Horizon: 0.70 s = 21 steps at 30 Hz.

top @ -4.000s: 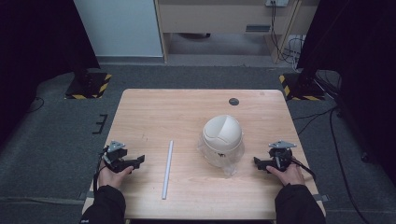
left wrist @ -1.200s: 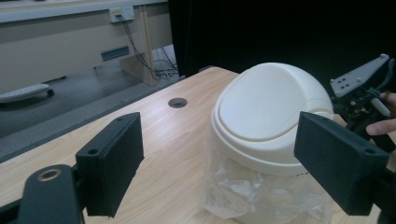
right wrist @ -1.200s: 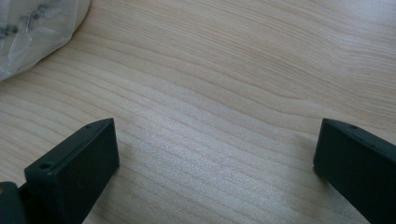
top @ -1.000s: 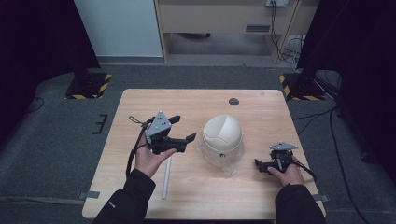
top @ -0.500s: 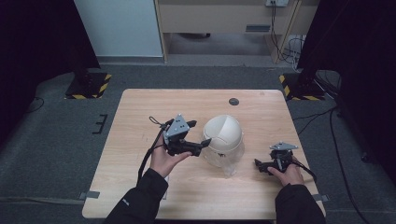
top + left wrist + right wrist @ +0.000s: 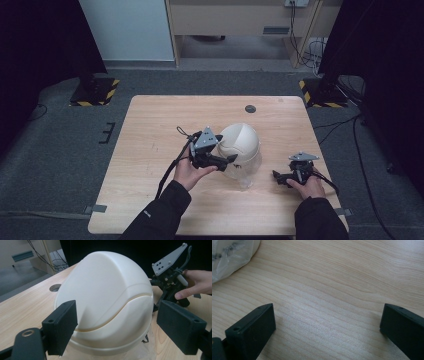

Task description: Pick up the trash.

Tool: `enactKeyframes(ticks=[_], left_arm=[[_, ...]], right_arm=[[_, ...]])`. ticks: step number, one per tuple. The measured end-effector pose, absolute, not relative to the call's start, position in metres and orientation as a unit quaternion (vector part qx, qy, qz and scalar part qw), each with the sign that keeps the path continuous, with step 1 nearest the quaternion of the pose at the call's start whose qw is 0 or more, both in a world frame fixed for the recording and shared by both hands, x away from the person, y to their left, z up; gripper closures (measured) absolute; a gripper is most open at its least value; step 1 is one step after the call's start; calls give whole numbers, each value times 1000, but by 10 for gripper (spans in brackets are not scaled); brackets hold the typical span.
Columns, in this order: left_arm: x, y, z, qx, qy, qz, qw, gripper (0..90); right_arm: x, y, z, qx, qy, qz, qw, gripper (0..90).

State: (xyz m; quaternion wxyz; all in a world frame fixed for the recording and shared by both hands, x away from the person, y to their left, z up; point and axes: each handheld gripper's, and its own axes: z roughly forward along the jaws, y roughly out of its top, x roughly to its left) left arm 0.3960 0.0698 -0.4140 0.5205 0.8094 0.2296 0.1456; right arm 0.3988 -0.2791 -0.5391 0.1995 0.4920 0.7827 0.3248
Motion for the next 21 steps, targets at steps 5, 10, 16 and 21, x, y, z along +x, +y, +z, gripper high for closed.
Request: enactKeyframes(ticks=[5,10,16,21], left_arm=[[398,65,-418,814,227,143,515,167],[400,60,-421,819,227,138,509,173],[402,54,-422,822,226,135,506,173],[403,49,-424,822,227,130,506,172]], right_arm=[[399,-279,-539,492,783,325,199,5],[399,-279,-539,492,783,325,199,5],[399,-279,-539,492,783,325,199,5],[399,-279,-539,492,783,325,199,5]])
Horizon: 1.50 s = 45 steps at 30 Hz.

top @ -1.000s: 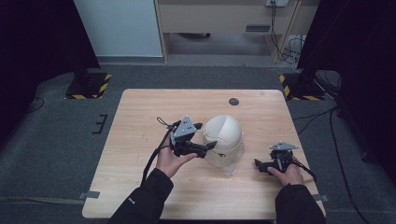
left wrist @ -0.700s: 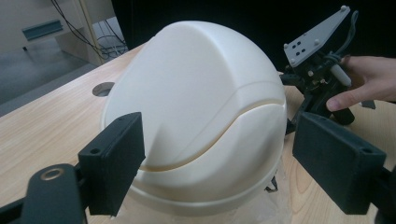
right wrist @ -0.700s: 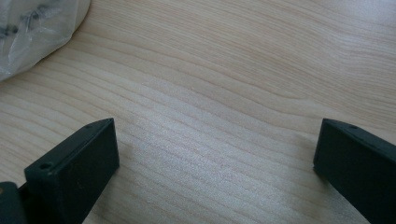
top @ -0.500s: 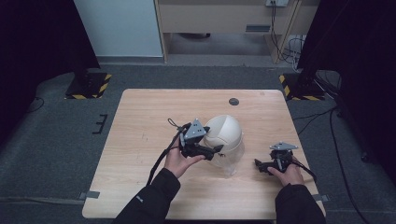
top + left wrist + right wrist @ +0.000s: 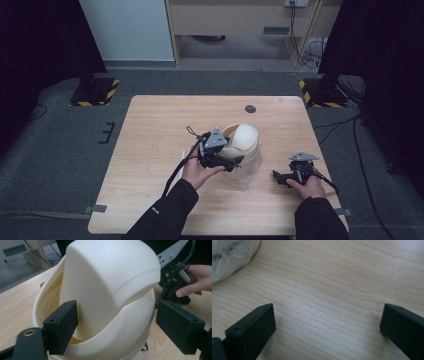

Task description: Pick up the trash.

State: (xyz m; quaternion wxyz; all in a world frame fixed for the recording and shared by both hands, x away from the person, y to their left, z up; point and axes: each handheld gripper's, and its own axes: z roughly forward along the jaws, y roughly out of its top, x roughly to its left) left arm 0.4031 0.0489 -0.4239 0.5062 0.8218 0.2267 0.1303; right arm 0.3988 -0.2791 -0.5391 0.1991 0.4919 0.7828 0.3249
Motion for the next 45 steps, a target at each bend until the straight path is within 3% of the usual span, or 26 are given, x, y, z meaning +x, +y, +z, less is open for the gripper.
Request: enactKeyframes(ticks=[45], left_arm=[[401,64,-399,782,259,157,545,165]], right_arm=[[399,-279,-539,492,783,325,199,5]])
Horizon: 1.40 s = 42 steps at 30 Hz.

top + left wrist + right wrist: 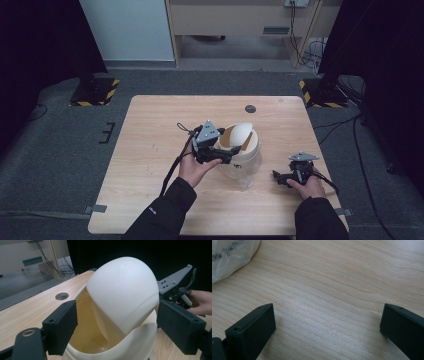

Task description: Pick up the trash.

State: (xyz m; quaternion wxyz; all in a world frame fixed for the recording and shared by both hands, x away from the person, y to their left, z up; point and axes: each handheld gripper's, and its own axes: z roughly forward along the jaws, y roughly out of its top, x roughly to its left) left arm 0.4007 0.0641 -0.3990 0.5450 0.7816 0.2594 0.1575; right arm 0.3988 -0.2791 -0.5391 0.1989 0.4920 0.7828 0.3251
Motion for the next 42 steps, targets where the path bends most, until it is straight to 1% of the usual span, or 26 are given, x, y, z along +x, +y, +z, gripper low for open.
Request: enactKeyframes(ticks=[9,14,17,18,24,29,32,36,37,39,42], left_arm=[[390,76,-392,779,253,165,550,167],[379,95,-390,778,255,173,548,167],[368,115,-396,781,263,180,537,167],[368,115,-396,781,263,180,537,167],[354,151,-415,794,291,195,497,167],[340,178,-444,806,329,186,456,180],[335,188,-459,808,352,177,438,196],[333,193,-470,811,366,175,421,212],[333,194,-472,813,370,175,415,229],[332,195,-480,816,382,168,399,246],[333,196,-491,830,396,159,360,256]], right_arm=[[399,-279,-539,492,783,325,199,5],[399,-279,-539,492,783,325,199,5],[399,-279,-539,492,783,324,199,5],[399,-279,-539,492,783,324,199,5],[399,-279,-539,492,783,325,199,5],[399,-279,-539,492,783,325,199,5],[399,-279,-539,492,783,325,199,4],[399,-279,-539,492,783,325,199,4],[399,-279,-539,492,783,325,200,5],[399,-279,-539,492,783,325,200,5],[399,-279,-539,492,783,325,200,5]])
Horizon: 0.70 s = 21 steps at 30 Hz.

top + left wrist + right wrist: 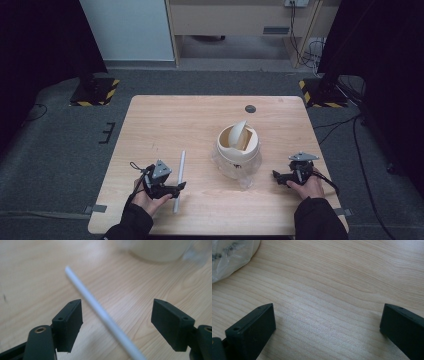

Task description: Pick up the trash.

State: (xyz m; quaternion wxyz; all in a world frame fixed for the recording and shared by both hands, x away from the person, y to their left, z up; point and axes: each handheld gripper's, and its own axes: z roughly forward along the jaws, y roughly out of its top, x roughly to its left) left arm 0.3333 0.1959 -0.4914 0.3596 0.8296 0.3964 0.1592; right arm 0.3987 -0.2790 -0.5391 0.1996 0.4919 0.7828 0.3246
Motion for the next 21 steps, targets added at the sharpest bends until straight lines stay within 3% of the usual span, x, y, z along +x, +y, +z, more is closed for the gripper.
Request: enactKeyframes(ticks=[6,12,21], left_arm=[[339,200,-507,844,421,139,301,325],[340,199,-506,843,430,137,291,446],[339,195,-507,830,455,114,302,448]], right_arm=[[398,-279,-539,493,782,325,200,6],[398,-279,-539,491,784,324,199,5],[398,-279,-539,491,784,324,199,5]])
